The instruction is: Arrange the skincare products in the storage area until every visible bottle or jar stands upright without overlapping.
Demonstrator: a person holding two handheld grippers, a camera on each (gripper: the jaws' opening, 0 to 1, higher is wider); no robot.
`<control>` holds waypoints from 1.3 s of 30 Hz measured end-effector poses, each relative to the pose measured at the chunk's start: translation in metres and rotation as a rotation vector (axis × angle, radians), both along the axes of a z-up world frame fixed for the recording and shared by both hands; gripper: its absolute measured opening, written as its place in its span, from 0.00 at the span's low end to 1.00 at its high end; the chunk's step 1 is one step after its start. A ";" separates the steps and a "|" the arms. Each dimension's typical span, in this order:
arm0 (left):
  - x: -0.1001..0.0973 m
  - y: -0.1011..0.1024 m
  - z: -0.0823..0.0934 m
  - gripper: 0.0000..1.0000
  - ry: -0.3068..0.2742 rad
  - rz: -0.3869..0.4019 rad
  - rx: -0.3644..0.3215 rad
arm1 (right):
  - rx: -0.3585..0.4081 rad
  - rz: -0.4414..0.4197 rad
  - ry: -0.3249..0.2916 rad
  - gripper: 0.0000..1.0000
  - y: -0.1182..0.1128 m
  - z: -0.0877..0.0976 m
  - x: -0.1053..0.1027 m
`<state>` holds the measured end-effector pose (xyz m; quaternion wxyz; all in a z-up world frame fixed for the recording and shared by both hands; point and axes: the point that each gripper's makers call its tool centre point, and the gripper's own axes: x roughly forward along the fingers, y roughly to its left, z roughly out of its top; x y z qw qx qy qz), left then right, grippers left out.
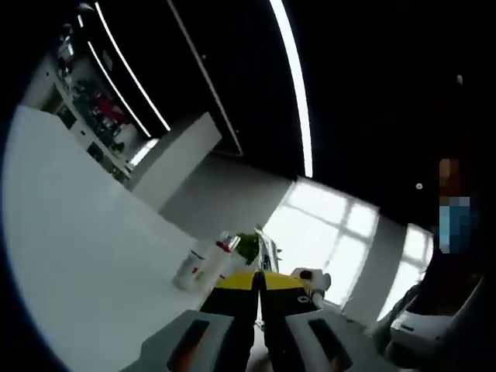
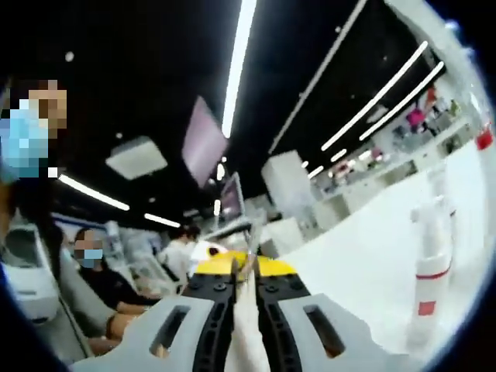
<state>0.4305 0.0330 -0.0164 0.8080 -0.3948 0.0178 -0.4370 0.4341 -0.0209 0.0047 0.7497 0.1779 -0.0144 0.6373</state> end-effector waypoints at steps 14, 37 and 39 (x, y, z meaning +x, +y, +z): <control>0.067 0.003 -0.052 0.01 0.542 0.075 -0.162 | 0.298 -0.300 0.035 0.00 -0.084 0.056 0.052; 0.141 -0.028 -0.109 0.01 0.803 0.154 0.037 | 0.210 -0.350 0.005 0.00 -0.079 0.046 0.061; 0.142 -0.033 -0.110 0.01 0.804 0.153 0.058 | 0.212 -0.352 0.003 0.00 -0.080 0.047 0.060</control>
